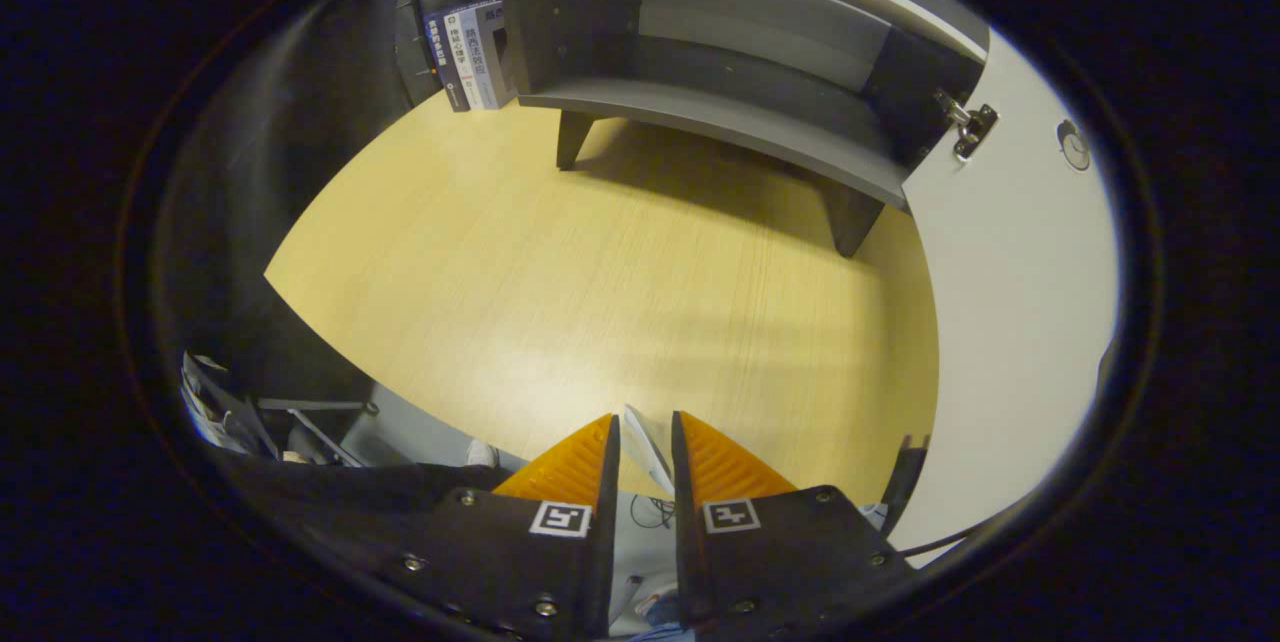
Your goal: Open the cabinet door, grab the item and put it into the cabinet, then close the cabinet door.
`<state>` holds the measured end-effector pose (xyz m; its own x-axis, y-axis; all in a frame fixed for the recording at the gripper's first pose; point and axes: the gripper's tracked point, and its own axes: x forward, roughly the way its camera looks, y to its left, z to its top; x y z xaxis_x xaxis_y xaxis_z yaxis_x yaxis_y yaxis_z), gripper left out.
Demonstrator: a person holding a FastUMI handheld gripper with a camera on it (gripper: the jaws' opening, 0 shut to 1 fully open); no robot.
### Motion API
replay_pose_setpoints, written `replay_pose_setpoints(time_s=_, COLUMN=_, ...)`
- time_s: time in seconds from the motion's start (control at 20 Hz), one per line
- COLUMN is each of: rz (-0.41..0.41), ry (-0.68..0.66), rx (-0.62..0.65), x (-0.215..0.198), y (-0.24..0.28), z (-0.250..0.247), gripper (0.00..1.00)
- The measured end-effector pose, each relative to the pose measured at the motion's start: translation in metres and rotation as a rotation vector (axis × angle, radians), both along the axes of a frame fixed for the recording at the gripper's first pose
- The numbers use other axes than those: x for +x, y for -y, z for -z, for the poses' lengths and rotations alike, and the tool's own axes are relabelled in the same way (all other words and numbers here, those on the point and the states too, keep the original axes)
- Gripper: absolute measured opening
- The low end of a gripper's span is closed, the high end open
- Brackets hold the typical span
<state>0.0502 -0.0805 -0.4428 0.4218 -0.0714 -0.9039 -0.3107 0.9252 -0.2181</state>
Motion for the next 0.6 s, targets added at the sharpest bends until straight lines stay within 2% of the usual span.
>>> replay_pose_setpoints(time_s=0.1, rz=0.073, ry=-0.002, rx=0.039, x=0.007, y=-0.004, z=0.004, gripper=0.08)
replay_pose_setpoints(time_s=0.4, rz=0.186, ry=-0.006, rx=0.068, x=0.005, y=0.0, z=0.0, gripper=0.08)
replay_pose_setpoints(time_s=0.6, rz=0.234, ry=0.038, rx=0.101, x=0.021, y=0.002, z=-0.027, gripper=0.08)
